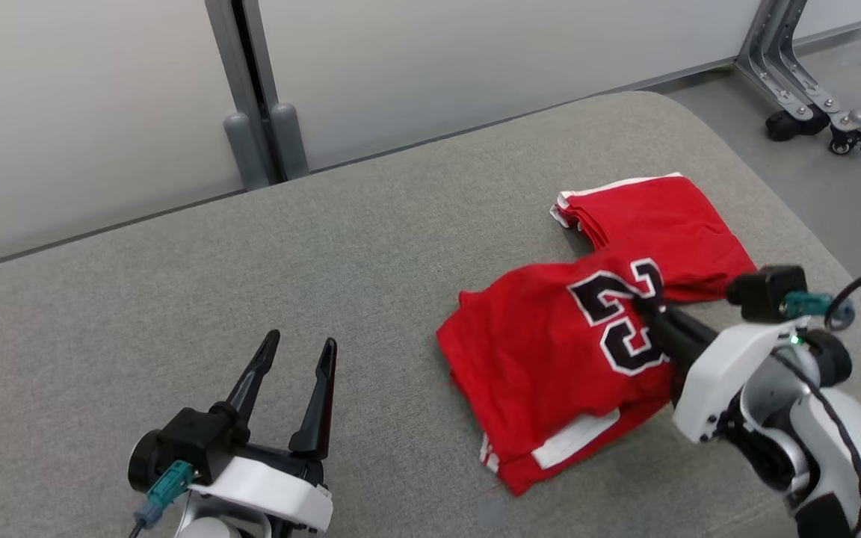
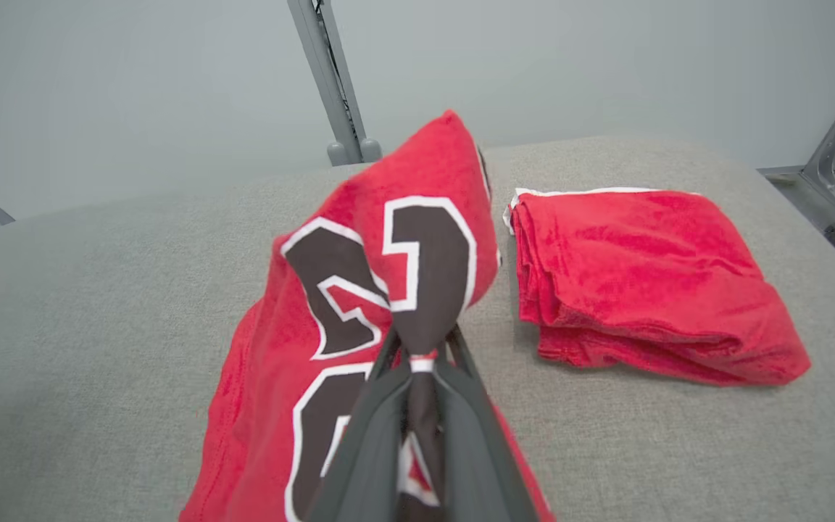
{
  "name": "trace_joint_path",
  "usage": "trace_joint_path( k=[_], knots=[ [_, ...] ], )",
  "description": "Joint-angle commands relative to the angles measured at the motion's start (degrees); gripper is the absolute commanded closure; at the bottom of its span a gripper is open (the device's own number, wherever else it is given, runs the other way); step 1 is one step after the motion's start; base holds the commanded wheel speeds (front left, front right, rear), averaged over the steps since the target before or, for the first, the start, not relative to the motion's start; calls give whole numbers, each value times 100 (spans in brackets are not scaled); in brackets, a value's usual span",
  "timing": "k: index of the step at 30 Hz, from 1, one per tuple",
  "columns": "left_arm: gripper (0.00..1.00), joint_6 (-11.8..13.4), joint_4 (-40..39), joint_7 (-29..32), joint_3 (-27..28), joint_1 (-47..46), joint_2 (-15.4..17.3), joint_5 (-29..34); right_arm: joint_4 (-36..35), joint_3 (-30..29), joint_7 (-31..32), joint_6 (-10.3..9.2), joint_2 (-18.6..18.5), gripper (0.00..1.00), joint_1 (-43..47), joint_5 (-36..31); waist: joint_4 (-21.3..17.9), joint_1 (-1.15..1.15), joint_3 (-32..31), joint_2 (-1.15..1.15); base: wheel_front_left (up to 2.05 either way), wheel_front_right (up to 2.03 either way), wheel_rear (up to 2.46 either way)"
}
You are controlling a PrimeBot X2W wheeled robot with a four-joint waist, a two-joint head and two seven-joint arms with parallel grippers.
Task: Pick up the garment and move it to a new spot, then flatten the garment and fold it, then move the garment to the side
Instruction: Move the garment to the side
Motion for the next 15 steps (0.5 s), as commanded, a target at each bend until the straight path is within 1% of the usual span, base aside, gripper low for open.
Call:
trace_joint_path(
  k=[1,6,7,10,15],
  knots=[
    [0,-21,-4,-6,-6,-154,57,45,75,89,-91,1,-107,100,-298,-7,-44,0,208,0,0,0,0],
    [0,-45,28,20,-79,-418,132,122,398,351,-330,1,-328,100,-1210,273,2,0,696,0,0,0,0],
    [0,-45,28,20,-79,-418,132,122,398,351,-330,1,-328,100,-1210,273,2,0,696,0,0,0,0],
    [0,-67,17,66,-141,-595,198,167,733,469,-362,1,-540,100,-1712,448,72,0,1019,0,0,0,0],
    [0,-77,18,124,-209,-843,297,202,1329,496,-388,0,-1022,100,-2330,653,214,0,1397,0,0,0,0]
  ],
)
